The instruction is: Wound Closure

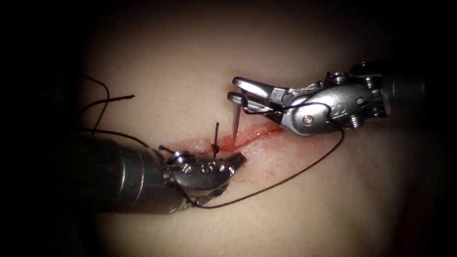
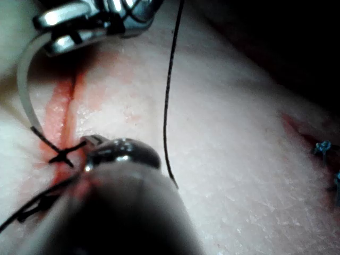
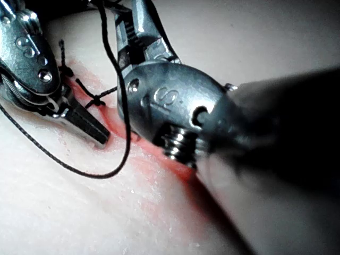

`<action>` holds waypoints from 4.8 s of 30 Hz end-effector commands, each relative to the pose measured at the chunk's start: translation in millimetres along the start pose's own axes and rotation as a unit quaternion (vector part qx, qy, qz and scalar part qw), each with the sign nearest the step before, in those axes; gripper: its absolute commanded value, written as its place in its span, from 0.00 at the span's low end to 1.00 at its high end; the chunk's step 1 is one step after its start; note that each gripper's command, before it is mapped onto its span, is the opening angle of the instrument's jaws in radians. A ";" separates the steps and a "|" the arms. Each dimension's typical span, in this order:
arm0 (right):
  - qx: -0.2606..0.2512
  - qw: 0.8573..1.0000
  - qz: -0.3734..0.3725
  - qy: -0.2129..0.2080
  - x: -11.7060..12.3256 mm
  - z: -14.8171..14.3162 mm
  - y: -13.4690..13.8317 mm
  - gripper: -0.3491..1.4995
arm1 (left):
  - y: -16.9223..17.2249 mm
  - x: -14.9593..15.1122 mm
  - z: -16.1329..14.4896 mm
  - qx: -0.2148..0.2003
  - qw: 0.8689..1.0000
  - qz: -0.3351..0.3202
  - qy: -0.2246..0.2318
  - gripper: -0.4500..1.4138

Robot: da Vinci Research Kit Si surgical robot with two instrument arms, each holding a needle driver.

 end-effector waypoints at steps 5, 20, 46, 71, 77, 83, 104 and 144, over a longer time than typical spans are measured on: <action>0.015 1.000 -0.027 0.003 0.0 0.9 -0.7 0.00 | 0.4 -0.1 0.6 0.000 1.000 0.000 0.000 0.00; 0.017 0.997 -0.077 0.010 0.5 1.0 -0.3 0.00 | 0.4 -0.2 0.6 0.000 1.000 0.000 -0.003 0.00; 0.046 0.992 -0.119 0.009 -0.5 0.7 -3.4 0.00 | 0.4 -0.3 0.6 0.001 1.000 0.000 -0.004 0.00; 0.035 0.996 -0.079 -0.023 -1.0 0.7 -5.1 0.00 | 0.4 -0.4 0.6 0.000 1.000 0.001 -0.005 0.00; -0.010 0.999 -0.027 -0.036 -0.1 0.9 -2.0 0.00 | 0.4 -0.7 0.9 0.004 1.000 0.002 -0.016 0.00; -0.039 0.998 -0.018 -0.040 0.5 0.8 0.2 0.00 | 0.5 -1.5 1.4 0.004 0.999 0.020 -0.033 0.00; -0.057 0.996 0.049 -0.039 0.3 1.1 1.8 0.00 | 0.5 -2.9 2.1 0.009 0.997 0.040 -0.072 0.00; -0.036 0.999 -0.005 -0.027 0.6 0.6 1.3 0.00 | 0.4 -2.5 1.8 0.006 0.997 0.038 -0.074 0.01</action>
